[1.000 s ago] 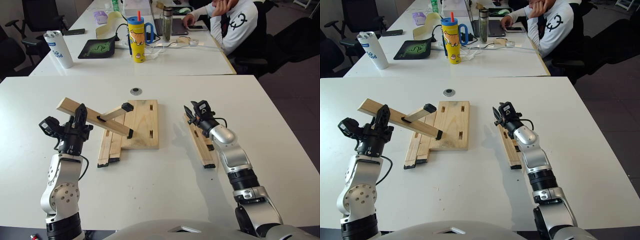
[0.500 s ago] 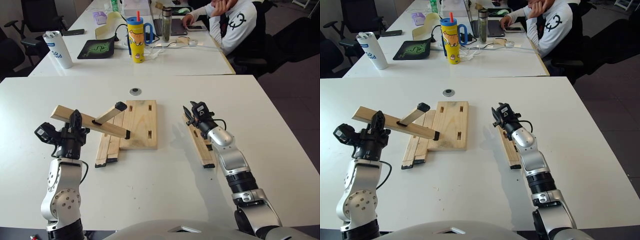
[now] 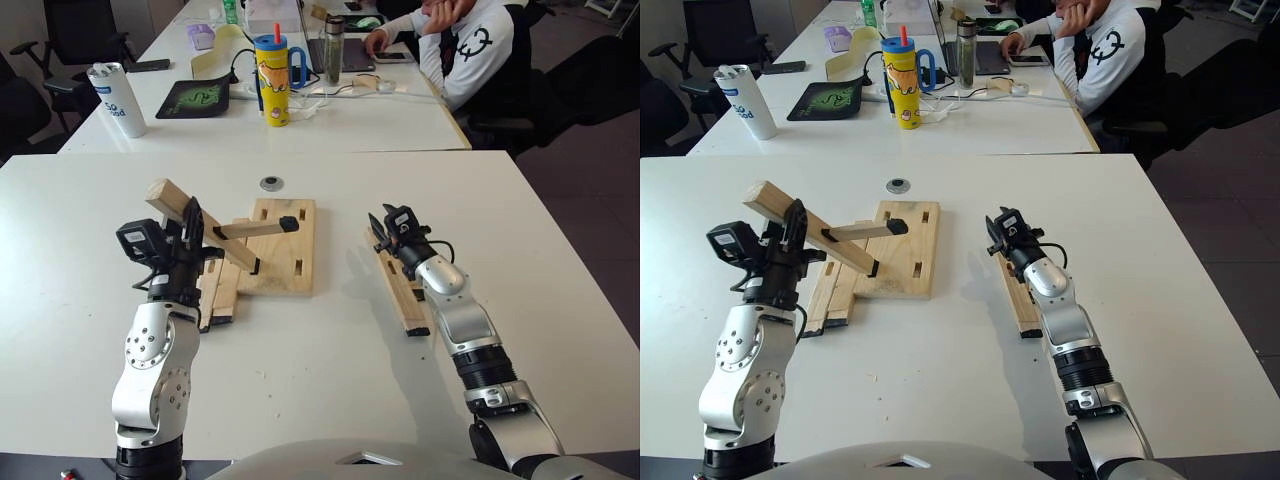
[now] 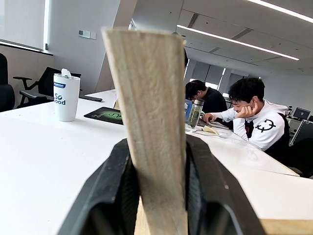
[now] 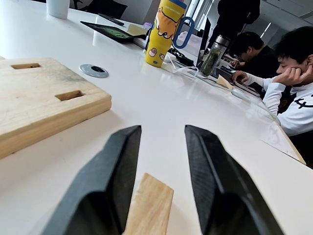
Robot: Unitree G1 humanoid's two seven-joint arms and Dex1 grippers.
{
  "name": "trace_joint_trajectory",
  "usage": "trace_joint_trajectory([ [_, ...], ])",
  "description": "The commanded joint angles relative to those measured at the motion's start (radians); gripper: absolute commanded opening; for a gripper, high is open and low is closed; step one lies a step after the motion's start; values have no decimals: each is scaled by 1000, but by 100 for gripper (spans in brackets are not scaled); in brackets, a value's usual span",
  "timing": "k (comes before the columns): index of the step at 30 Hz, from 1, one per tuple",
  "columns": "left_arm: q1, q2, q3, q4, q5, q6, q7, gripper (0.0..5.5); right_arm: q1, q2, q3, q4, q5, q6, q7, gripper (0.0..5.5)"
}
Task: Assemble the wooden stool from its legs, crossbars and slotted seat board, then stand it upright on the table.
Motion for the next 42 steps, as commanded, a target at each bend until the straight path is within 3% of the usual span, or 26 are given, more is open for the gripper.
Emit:
trace_joint_trajectory([
  [1,29,21,-43,66,79,82,-14,104,-14,8,1,8,-9,-7,-6,166],
  [5,21,27,-84,76,133,78,-43,104,-13,9,0,5,-13,-9,-6,166],
  [10,-22,-3,-53,29,119,72,-56,212,-6,4,1,-2,-14,-8,2,166],
  [22,-334,55,98,-127,-17,154,-106,214,-131,-6,-108,140,52,-13,-20,166],
  [30,-478,112,285,-122,-149,192,-86,214,-169,-8,-137,169,57,-35,-29,166],
  [37,-408,157,460,17,-229,189,-115,214,-222,-48,-198,226,85,-50,-31,166],
  [42,-267,154,460,152,-173,146,-180,214,-235,-45,-230,231,116,-38,-36,166],
])
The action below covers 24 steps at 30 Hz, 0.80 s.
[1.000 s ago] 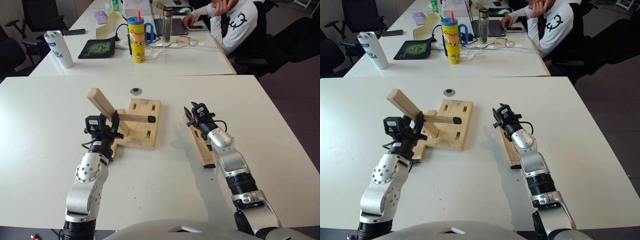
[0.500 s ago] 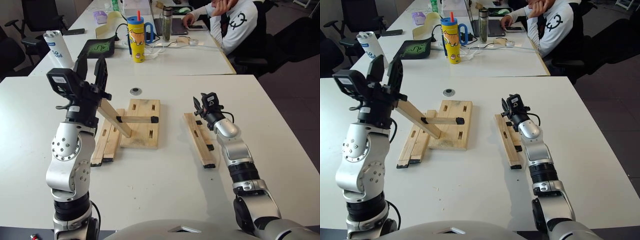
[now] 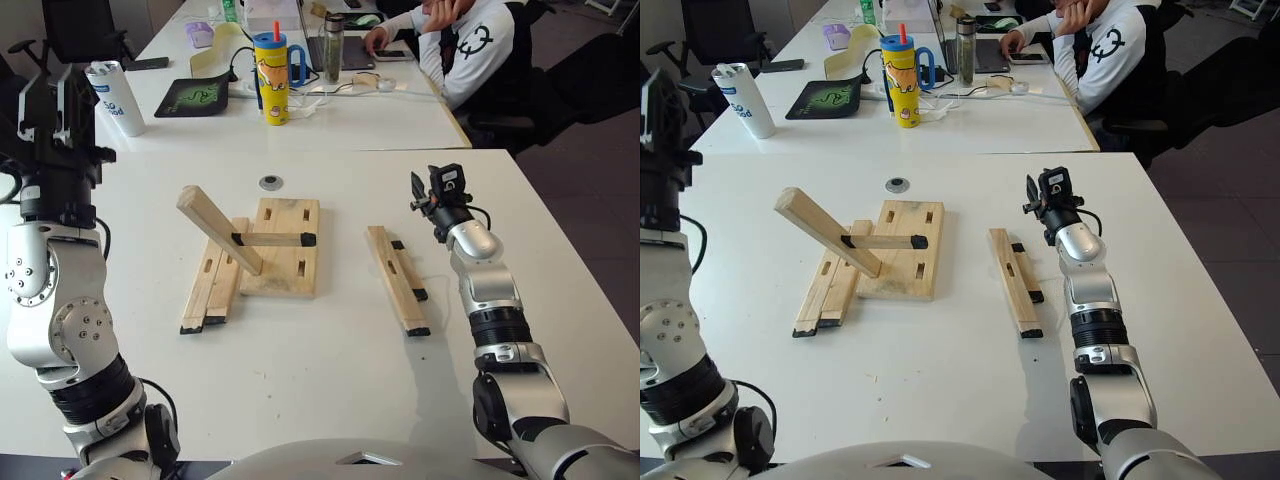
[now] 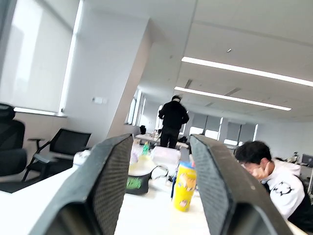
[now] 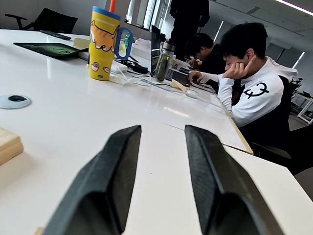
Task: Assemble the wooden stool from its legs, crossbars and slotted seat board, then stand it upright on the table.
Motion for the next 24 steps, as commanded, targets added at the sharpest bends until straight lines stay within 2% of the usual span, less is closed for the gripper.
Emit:
trace_joint_trajectory([
  [1,115,3,-37,96,61,-42,-69,214,-12,1,-13,-7,19,11,-6,166],
  [7,203,-17,-129,126,118,-85,-129,214,30,-7,-23,-64,64,54,51,166],
  [12,236,-48,-165,132,134,-106,-130,214,96,-79,-66,-153,166,150,178,166],
  [18,311,-128,-228,124,172,-143,-100,214,296,-113,-99,-356,309,481,236,166],
  [24,381,-198,-251,124,205,-199,-71,214,388,-155,-44,-431,292,574,267,166],
])
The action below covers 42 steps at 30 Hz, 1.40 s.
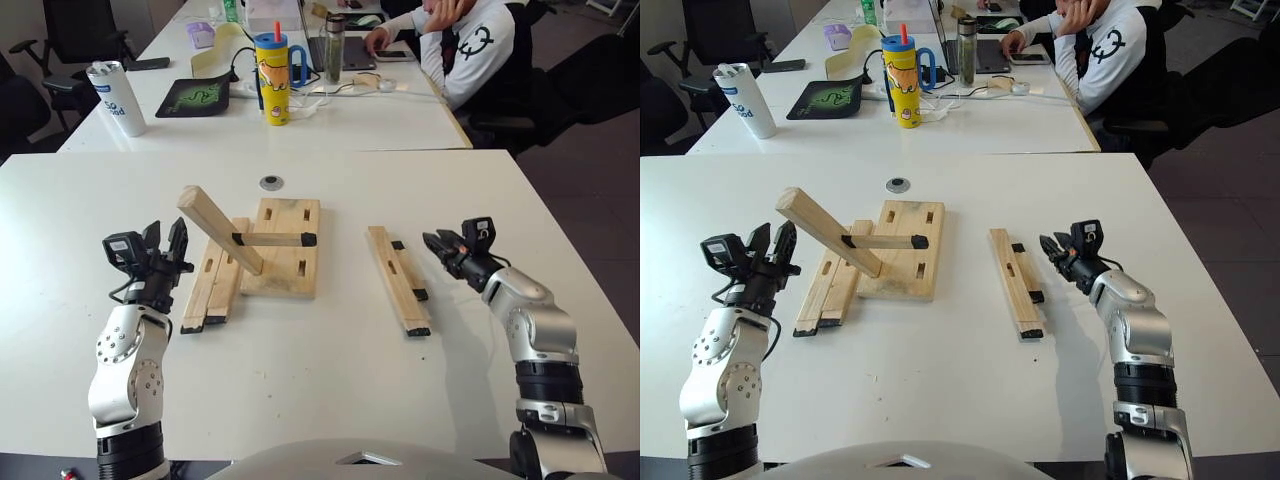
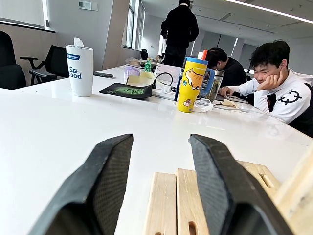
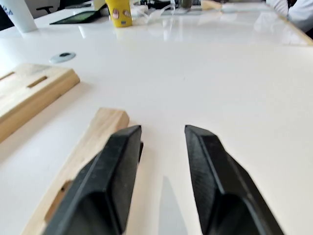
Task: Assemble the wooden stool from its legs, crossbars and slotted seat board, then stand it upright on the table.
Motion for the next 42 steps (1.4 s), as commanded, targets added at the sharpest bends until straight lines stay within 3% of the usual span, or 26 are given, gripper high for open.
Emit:
trace_joint_trajectory([
  [1,52,-41,-19,-3,33,-43,20,214,19,-52,26,-35,-2,43,42,166],
  [8,102,-56,-33,0,66,-78,24,214,-44,-96,46,-5,-4,40,98,166],
  [16,241,144,-65,-2,44,154,-157,214,-80,-44,40,-38,35,46,68,166],
  [20,223,184,-76,15,33,206,-202,214,-87,-20,40,-43,38,42,51,166],
  [36,196,226,-107,48,76,341,-189,214,-120,-18,54,-24,33,37,57,166],
  [39,190,242,-102,42,93,355,-175,264,-130,-19,58,-21,33,41,60,166],
  [42,188,261,-85,49,114,353,-163,264,-133,-18,65,-19,31,41,62,166],
])
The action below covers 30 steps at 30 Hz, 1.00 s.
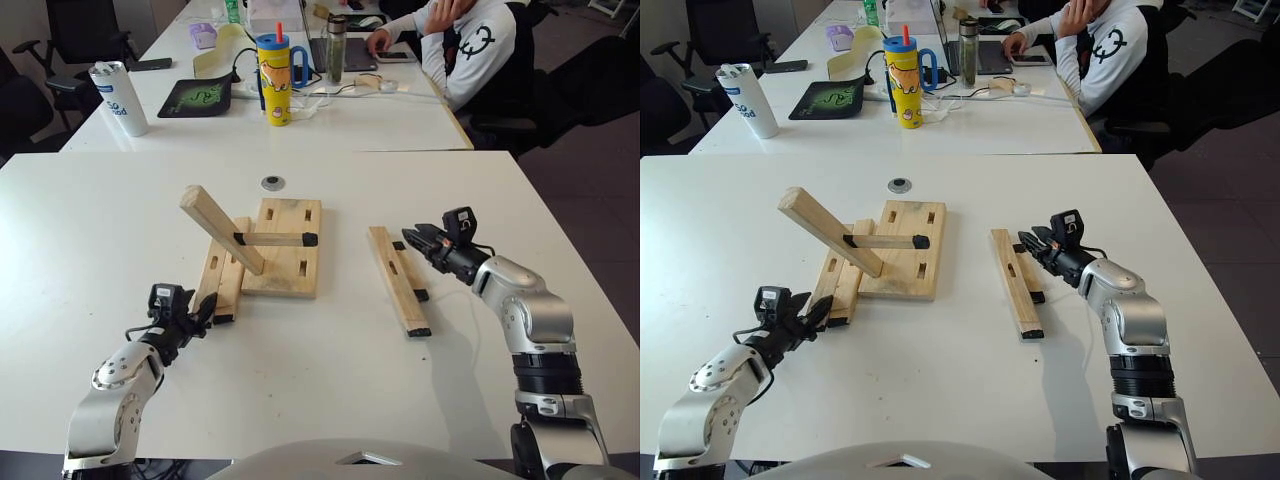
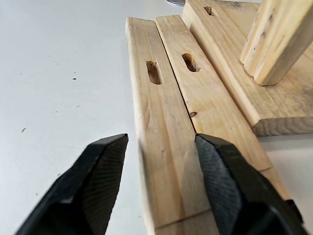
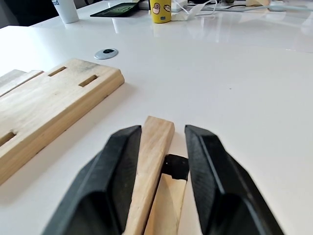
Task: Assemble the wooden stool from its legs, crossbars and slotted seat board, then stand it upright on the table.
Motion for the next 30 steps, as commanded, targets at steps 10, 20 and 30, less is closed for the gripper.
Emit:
trace_joint_trajectory([
  [10,-42,27,65,9,17,52,45,264,-21,4,16,15,-3,-1,1,166],
  [20,-46,11,71,45,2,88,40,357,-28,1,35,35,-17,-10,-1,166],
  [30,-43,-6,38,125,26,31,36,344,-22,2,41,37,-22,-14,-3,166],
])
